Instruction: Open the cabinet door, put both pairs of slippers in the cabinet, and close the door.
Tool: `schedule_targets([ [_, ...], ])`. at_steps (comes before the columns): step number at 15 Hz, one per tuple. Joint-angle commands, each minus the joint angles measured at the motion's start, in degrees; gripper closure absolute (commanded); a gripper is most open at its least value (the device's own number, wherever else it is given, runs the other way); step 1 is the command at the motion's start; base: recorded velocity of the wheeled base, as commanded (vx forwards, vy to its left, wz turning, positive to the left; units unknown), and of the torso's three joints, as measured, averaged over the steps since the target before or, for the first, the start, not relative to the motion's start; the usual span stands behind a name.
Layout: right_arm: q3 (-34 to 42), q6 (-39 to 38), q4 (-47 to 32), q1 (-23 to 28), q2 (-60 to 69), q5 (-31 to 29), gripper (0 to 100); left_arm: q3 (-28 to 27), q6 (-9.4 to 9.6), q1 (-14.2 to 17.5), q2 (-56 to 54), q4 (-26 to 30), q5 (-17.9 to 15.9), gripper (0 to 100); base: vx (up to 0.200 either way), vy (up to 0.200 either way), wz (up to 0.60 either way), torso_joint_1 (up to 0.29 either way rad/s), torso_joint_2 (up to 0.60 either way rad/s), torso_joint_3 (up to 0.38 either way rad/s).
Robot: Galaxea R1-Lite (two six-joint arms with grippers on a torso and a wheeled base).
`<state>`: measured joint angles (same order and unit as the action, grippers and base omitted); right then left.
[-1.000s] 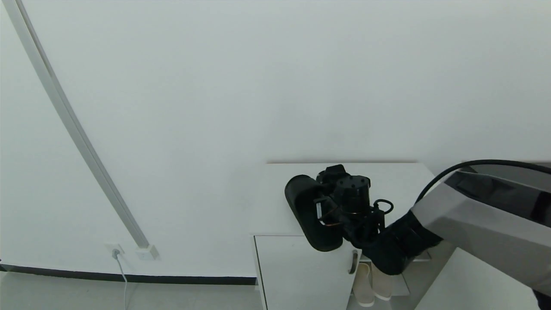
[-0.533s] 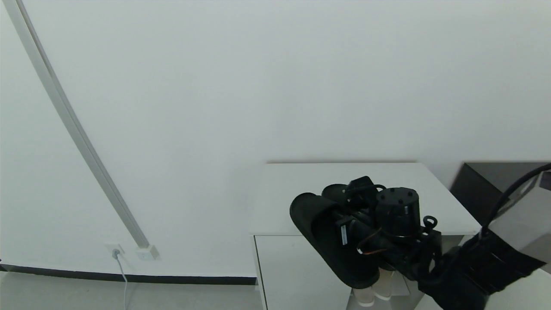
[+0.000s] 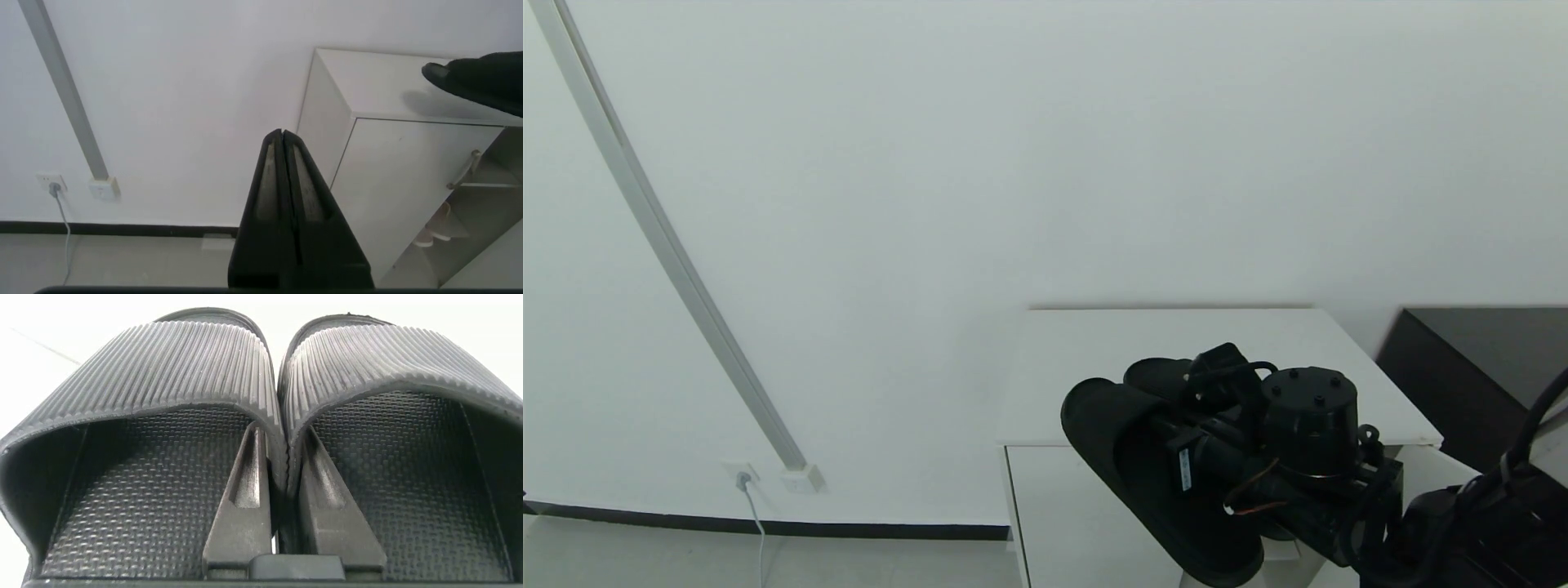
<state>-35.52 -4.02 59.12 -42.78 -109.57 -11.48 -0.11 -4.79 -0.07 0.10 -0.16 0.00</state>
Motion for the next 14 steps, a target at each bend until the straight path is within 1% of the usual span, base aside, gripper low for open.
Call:
schedule_targets([
  [1,0.2,0.0,0.0,-0.3,0.0,0.0,100,0.0,-0.04,0.0,0.0,0.0,0.1,100,0.000,0.000,0.00,0.000,0.00,0.000],
  [2,0.2,0.0,0.0,-0.3,0.0,0.0,100,0.0,-0.04,0.0,0.0,0.0,0.0,100,0.000,0.000,0.00,0.000,0.00,0.000],
  [8,0.3,0.1,0.1,-0.4,-0.3,-0.1,100,0.0,-0.04,0.0,0.0,0.0,0.0,100,-0.200,0.000,0.00,0.004,0.00,0.002],
  [14,0.4,0.0,0.1,-0.8,-0.3,-0.1,100,0.0,-0.13,0.0,0.0,0.0,0.0,100,0.000,0.000,0.00,0.000,0.00,0.000],
])
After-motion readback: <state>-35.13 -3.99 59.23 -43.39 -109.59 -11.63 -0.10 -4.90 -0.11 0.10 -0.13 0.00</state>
